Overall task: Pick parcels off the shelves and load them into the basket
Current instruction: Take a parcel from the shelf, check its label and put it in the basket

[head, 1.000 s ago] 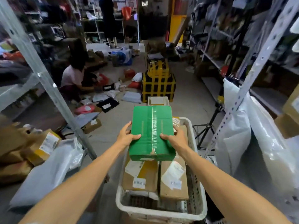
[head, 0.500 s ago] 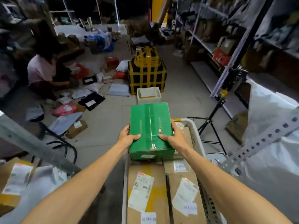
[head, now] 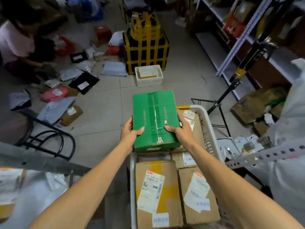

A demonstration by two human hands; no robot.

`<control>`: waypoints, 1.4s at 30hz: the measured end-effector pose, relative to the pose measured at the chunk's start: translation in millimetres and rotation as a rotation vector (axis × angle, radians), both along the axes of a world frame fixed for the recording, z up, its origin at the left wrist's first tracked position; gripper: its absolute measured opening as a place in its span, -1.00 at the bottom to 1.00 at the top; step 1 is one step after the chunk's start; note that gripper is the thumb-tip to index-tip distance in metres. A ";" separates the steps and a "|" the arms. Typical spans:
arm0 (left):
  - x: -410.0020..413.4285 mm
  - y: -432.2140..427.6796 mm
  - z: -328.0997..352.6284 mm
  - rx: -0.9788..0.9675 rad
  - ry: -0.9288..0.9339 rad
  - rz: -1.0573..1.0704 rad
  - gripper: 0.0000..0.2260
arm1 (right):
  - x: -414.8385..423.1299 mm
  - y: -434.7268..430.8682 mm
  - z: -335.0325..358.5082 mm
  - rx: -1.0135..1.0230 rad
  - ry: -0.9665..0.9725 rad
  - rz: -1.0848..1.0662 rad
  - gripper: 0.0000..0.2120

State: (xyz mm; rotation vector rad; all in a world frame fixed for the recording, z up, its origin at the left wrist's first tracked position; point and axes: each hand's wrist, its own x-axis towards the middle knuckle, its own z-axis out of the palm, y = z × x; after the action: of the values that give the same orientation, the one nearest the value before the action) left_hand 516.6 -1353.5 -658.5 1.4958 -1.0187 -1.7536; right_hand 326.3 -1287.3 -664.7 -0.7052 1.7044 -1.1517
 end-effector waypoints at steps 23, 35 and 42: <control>16.1 53.3 39.7 -0.486 -0.766 -0.333 -0.28 | 12.1 30.4 42.5 0.085 0.442 0.249 -0.38; -2.5 149.5 119.2 -0.792 -1.122 -0.790 -0.57 | 10.9 141.9 129.7 0.169 1.045 0.822 -0.51; -3.6 212.0 144.0 -0.954 -1.118 -0.957 -0.59 | 33.9 238.7 162.7 0.244 1.109 0.709 -0.57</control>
State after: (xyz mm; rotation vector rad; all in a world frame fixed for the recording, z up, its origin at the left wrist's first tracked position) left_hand 513.0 -1141.5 -514.4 1.2751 -2.9239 -0.3669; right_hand 360.2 -1048.7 -502.0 -1.7989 2.0802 0.0304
